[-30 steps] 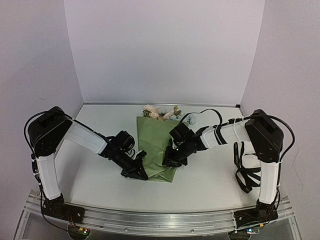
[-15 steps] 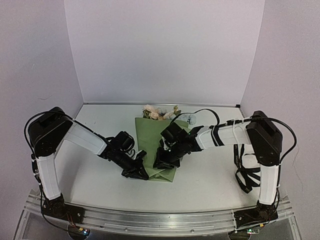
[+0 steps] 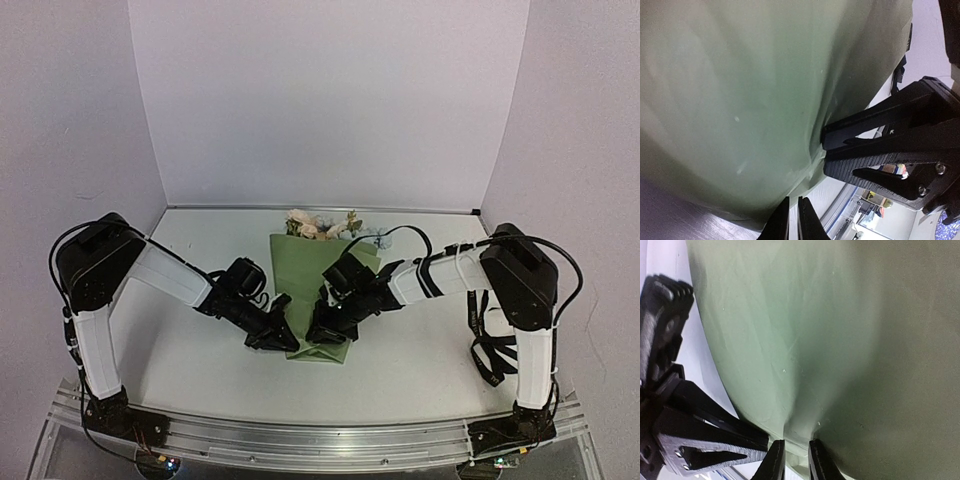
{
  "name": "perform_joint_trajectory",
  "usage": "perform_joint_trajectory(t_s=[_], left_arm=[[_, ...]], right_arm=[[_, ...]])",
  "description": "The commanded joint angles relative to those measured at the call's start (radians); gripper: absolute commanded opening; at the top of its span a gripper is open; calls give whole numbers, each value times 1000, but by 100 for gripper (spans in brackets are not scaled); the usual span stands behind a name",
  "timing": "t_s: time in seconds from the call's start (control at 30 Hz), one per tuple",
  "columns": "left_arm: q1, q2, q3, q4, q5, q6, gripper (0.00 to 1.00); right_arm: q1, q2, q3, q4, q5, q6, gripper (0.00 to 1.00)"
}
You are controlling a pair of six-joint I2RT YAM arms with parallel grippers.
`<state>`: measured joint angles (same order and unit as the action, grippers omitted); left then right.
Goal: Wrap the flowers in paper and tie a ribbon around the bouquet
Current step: Press the fold line on the folded wrapping paper.
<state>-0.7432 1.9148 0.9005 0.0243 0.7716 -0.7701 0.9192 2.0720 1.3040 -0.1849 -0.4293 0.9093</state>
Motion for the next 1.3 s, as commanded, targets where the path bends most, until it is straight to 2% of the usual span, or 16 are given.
perform_joint_trajectory(t_s=[0.0,0.5,0.77,1.27], left_arm=[[25,25,0,103,50,-52,10],[170,112,7,165,5,-147,12],[234,180,84,176,-12,-189,13],[354,327,333,124,-39,-243,14]], right_arm=[[6,49,-42,-48,28,1,19],[4,39,-53,-66,27,-14,19],[4,37,-59,-70,22,-24,18],[-1,41,-68,-68,-6,-42,18]])
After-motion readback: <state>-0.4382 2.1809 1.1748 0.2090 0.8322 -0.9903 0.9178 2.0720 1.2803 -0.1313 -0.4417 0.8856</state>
